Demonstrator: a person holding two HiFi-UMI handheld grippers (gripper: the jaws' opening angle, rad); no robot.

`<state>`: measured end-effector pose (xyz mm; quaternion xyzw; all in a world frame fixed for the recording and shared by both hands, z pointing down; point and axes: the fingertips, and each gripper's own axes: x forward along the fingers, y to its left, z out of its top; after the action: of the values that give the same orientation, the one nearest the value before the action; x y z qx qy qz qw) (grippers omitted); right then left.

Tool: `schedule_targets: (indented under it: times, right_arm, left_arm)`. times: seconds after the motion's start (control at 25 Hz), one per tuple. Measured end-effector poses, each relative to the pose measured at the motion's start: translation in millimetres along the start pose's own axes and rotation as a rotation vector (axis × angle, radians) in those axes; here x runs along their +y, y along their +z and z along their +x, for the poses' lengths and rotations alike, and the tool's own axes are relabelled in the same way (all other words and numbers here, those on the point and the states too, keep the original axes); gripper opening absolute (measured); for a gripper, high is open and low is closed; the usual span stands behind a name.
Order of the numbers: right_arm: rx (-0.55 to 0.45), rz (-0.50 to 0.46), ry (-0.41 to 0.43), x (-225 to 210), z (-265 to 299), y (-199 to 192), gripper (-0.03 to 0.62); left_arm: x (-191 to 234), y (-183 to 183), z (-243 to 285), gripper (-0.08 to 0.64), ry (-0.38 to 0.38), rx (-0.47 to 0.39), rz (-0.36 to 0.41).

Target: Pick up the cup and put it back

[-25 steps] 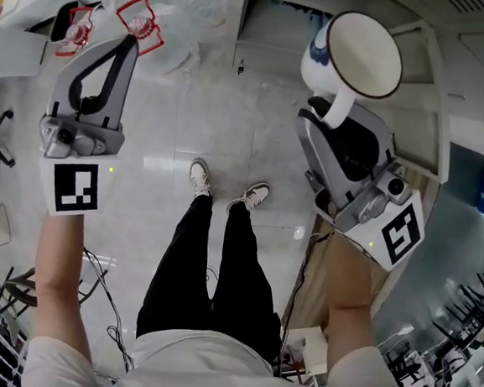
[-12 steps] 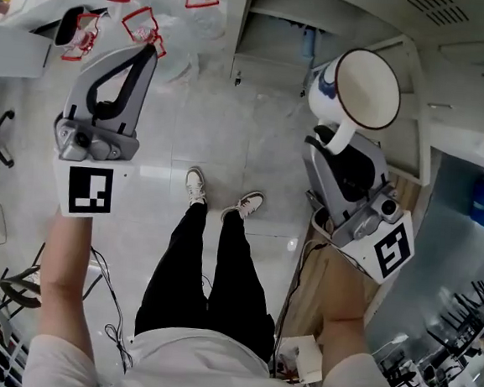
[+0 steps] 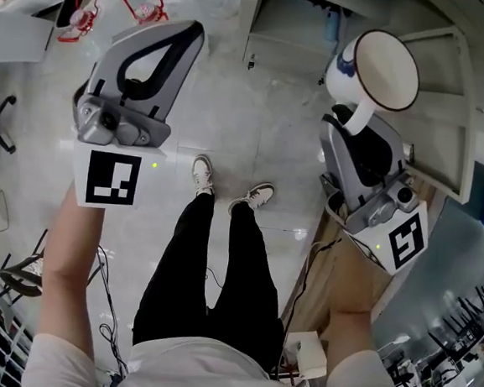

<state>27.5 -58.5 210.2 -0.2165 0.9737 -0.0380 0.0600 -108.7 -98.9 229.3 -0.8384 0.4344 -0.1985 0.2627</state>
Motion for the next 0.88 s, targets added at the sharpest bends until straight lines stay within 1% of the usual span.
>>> schedule_targets:
  times: [0.12, 0.24, 0.36, 0.48, 0.56, 0.72, 0.88]
  right_arm:
    - [0.004, -0.018, -0.015, -12.7, -1.7, -20.9, 0.052]
    - [0.010, -0.041, -0.044, -28.3, -9.5, -38.9, 0.052]
    - [0.015, -0.063, -0.055, -37.2, -12.8, -47.7, 0.052]
    - [0.024, -0.071, -0.054, -46.2, -17.7, -58.8, 0.052]
    - [0.030, -0.068, -0.049, -52.8, -17.6, -75.8, 0.052]
    - [0.043, -0.053, -0.031, -57.6, 1.1, -128.7, 0.052]
    - [0.044, -0.043, -0.025, -74.5, 14.0, -162.2, 0.052]
  left_arm:
    - [-19.4, -9.9, 8.0, 0.020, -0.024, -0.010, 0.019]
    - [-37.6, -20.6, 13.6, 0.020, -0.032, -0.013, 0.010]
    - [-47.9, -27.2, 12.7, 0.020, -0.033, -0.006, 0.008]
    - [-61.7, -25.0, 19.1, 0.020, -0.017, -0.012, -0.017]
    - [-73.9, -29.2, 27.9, 0.020, -0.012, -0.027, -0.033]
    - [-93.7, -68.1, 33.9, 0.020, -0.024, -0.029, -0.038]
    - [-109.5, -94.4, 43.9, 0.020, -0.038, -0.019, -0.026]
